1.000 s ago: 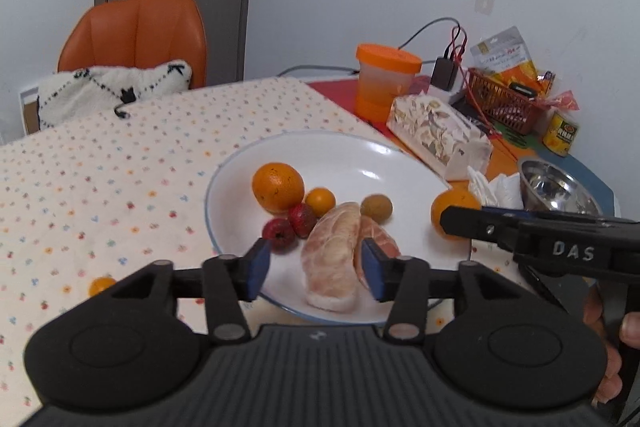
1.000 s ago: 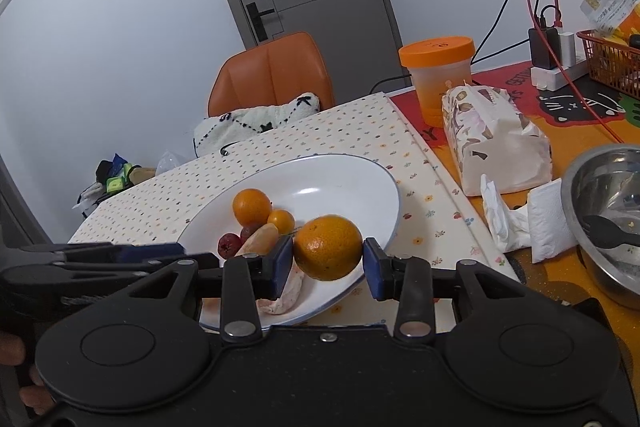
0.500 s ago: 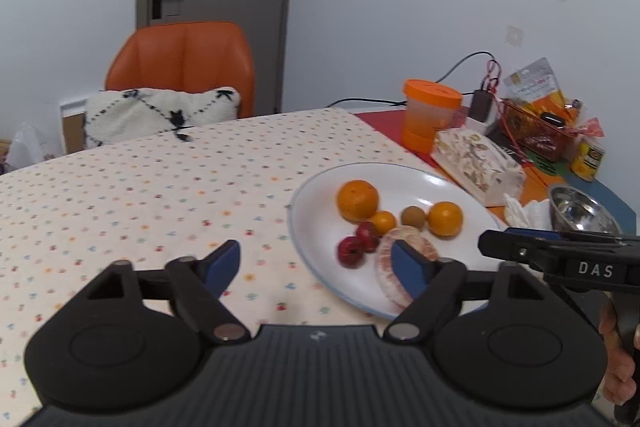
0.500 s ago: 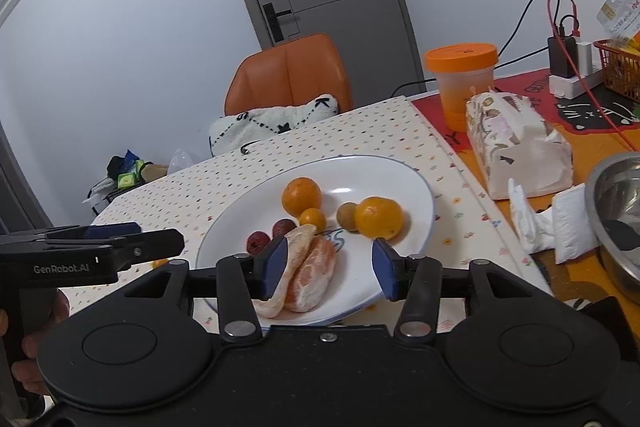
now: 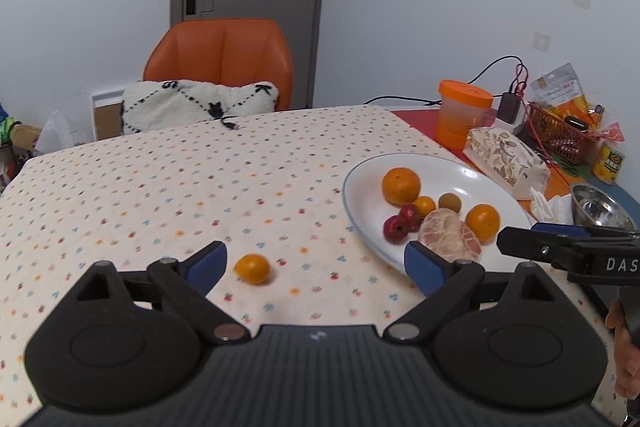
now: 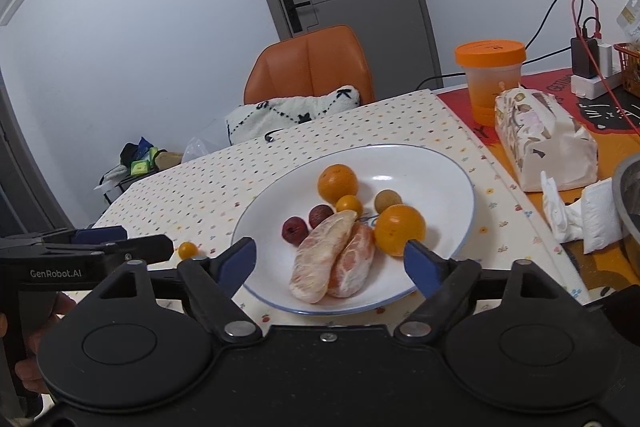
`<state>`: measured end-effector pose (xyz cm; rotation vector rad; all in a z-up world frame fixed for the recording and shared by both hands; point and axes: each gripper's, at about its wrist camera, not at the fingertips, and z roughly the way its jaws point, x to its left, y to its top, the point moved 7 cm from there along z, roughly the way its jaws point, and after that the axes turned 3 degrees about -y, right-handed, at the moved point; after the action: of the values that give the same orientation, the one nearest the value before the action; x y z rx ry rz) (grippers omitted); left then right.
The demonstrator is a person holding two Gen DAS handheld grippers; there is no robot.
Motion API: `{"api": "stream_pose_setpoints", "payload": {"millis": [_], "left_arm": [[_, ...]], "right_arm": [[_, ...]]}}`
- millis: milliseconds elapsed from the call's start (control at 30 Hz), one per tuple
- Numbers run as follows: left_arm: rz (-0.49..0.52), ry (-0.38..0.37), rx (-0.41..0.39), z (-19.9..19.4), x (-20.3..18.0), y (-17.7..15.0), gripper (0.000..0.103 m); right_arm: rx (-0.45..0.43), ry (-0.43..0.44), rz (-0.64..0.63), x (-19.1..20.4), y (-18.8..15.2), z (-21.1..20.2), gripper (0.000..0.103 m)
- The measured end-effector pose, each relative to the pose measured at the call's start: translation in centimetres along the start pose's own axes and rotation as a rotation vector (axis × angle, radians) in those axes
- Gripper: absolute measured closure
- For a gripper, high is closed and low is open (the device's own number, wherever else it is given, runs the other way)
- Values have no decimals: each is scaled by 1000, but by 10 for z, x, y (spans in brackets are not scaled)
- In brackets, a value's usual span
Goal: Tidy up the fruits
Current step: 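Move both open grippers back to the remaining fruit, then close the left gripper on the last kiwi while the right gripper grasps the small mandarin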
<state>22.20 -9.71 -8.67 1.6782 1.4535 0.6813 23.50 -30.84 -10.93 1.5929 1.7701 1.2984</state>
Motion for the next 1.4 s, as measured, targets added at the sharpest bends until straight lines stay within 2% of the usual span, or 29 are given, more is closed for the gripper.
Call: {"api": "stream_pose_setpoints", "payload": {"millis": [67,167,600,733,867,1367,1400], "left_arm": [[-5,13,7,-3,5,-5,8],[-19,33,14,-7,11,-12,8],[-49,81,54,-20,26,-39,7],[-79,58,58,-22,31,-45,8],[-103,73,73,-19,36,-50,11],[-165,72,113,-6,48,-62,52],[-161,71,114,-6,48,-62,58]], "right_arm": [[-4,6,-3,3,0,-2,8],[-8,14,-10,8,-2,-4,0],[26,72,-54,31,-13,-3,0],[40,87,-71,39,-17,-3,0],[56,102,-84,46,-21,-2,0],[81,131,-171,75,-30,4,0],[82,131,-173,76,-29,5,0]]}}
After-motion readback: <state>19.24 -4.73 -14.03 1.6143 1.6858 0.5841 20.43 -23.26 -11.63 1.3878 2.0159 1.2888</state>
